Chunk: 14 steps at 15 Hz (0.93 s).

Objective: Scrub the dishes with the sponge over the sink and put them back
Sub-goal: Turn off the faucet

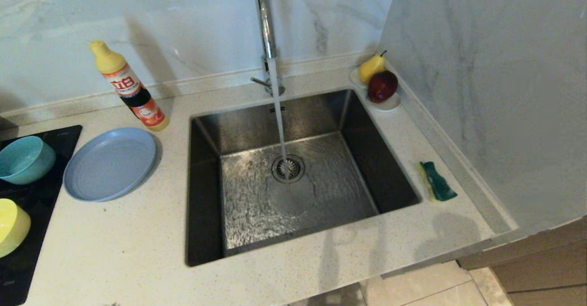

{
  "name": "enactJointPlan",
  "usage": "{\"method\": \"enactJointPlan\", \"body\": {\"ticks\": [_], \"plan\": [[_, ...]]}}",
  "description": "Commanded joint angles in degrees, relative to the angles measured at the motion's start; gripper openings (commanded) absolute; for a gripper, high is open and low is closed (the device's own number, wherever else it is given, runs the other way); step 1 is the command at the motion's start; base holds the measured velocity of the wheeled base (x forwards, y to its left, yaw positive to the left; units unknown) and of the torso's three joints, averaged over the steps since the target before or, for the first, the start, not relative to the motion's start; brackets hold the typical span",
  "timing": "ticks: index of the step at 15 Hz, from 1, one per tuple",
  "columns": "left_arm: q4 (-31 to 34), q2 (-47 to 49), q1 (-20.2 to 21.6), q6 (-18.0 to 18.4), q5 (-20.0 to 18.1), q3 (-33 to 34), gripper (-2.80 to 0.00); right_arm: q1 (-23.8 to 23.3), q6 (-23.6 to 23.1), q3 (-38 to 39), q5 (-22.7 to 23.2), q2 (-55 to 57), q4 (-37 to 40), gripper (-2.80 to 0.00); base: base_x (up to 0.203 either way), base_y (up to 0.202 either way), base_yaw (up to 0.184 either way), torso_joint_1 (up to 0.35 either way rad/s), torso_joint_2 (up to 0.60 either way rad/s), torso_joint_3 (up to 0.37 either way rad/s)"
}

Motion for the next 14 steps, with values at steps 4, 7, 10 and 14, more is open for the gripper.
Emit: {"method": "enactJointPlan", "body": {"ticks": [4, 7, 10, 14], "plan": [[-0.01, -0.10, 0.00, -0.26, 0.03, 0.09, -2.80, -6.90, -7.44, 1.73, -2.17, -3.66, -0.99, -2.80, 0.000, 0.000, 0.000, 0.000, 0.00, 0.000], [-0.01, -0.10, 0.00, -0.35, 0.03, 0.09, -2.80, -5.71, -6.97, 4.35, 1.00, -11.33, 0.02, -2.80, 0.000, 0.000, 0.000, 0.000, 0.00, 0.000], [-0.01, -0.10, -0.06, -0.70, 0.03, 0.09, -2.80, -5.14, -7.59, 11.99, 10.31, -17.16, -0.11, -2.80, 0.000, 0.000, 0.000, 0.000, 0.00, 0.000], [-0.01, -0.10, -0.04, -1.02, 0.03, 0.09, -2.80, -4.99, -8.15, 19.34, 30.61, -16.95, -8.89, -2.80, 0.000, 0.000, 0.000, 0.000, 0.00, 0.000]]}}
